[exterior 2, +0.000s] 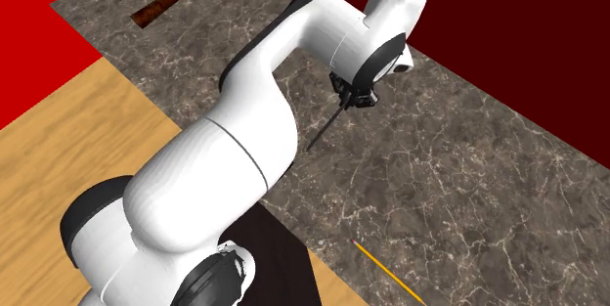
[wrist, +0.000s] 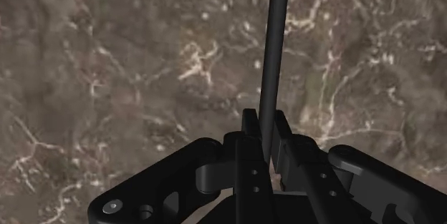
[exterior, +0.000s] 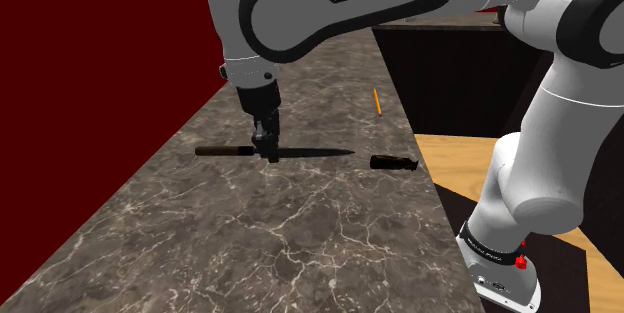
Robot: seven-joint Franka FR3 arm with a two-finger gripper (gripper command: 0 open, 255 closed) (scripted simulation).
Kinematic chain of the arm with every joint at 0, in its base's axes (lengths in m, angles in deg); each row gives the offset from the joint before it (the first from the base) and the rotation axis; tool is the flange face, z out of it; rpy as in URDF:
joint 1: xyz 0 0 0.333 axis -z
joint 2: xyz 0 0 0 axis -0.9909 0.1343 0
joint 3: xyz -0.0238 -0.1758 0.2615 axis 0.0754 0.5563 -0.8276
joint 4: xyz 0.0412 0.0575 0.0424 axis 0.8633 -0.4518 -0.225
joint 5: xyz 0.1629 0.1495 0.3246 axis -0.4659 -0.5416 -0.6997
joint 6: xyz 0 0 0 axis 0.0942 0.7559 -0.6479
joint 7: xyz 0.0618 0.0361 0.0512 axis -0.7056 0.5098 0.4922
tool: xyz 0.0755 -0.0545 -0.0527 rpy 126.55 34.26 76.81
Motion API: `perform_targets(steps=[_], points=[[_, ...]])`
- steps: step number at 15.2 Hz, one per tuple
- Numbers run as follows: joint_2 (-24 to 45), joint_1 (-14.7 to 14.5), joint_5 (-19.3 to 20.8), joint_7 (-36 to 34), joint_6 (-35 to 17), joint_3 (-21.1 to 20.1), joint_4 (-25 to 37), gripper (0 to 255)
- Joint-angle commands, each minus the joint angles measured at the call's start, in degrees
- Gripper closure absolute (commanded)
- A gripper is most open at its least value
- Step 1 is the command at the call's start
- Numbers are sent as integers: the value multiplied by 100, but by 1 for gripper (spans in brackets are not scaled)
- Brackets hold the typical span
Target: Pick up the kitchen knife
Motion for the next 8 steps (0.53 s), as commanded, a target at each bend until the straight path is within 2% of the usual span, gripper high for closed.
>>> perform_targets(steps=[1,8], points=[[17,-13,-37,32,3,-14,-56,255],[30,-15,-30,-3,544,-14,499,255]])
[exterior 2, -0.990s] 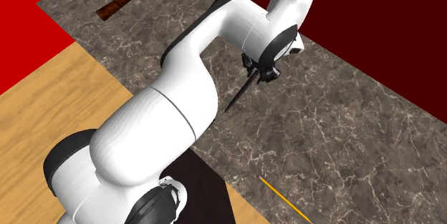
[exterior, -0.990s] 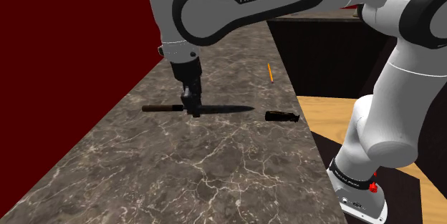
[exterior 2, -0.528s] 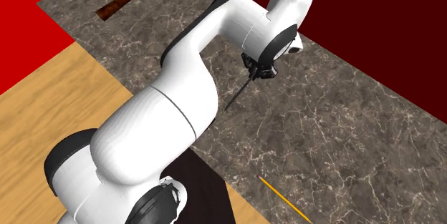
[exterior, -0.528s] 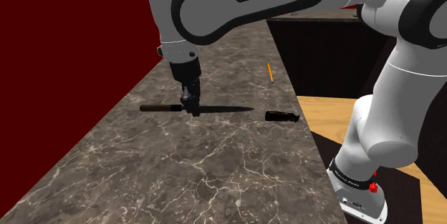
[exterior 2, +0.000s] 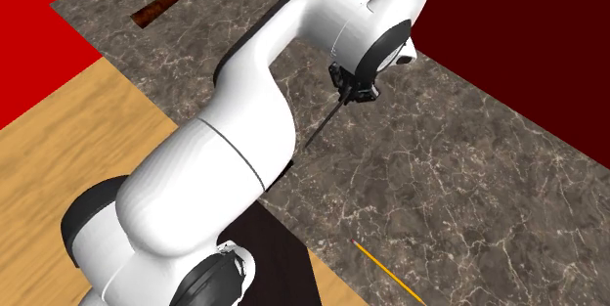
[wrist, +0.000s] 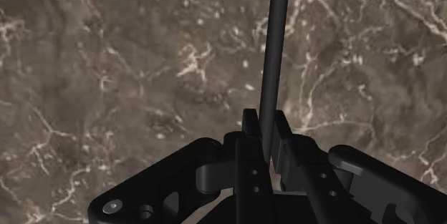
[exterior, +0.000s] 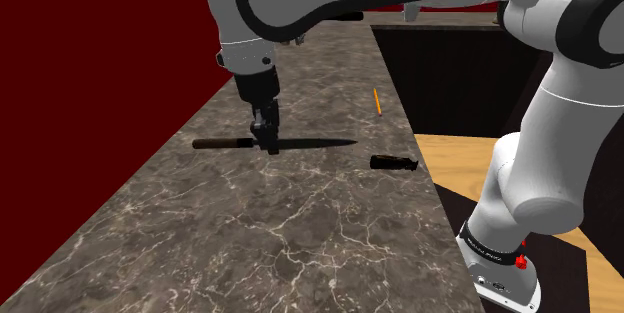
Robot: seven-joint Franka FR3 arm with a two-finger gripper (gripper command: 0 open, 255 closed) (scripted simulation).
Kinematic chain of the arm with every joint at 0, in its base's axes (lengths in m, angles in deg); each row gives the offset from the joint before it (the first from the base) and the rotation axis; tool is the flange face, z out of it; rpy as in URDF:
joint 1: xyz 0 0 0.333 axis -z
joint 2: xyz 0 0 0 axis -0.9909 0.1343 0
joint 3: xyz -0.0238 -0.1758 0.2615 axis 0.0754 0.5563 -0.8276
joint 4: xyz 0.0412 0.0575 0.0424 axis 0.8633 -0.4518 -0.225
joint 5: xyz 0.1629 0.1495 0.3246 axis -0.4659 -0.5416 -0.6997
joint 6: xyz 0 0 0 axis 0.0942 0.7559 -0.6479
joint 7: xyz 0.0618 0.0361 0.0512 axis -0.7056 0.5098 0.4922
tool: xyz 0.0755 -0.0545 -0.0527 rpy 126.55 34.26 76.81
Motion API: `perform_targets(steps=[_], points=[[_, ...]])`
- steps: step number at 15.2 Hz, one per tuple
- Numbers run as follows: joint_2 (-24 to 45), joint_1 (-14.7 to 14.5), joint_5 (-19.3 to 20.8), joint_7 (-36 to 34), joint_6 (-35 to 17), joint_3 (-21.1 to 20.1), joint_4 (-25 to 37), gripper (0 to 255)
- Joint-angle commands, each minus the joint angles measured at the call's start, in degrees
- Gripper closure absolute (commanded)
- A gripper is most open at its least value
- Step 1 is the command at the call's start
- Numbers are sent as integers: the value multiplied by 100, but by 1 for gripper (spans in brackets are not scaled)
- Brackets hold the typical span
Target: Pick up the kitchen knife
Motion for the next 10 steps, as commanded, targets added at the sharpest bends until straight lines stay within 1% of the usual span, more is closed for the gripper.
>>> perform_targets(steps=[1,8,10], points=[[19,-4,5,-18,159,-4,176,255],[116,-15,30,-71,723,-12,835,255],[118,-15,30,-73,736,-12,849,255]])
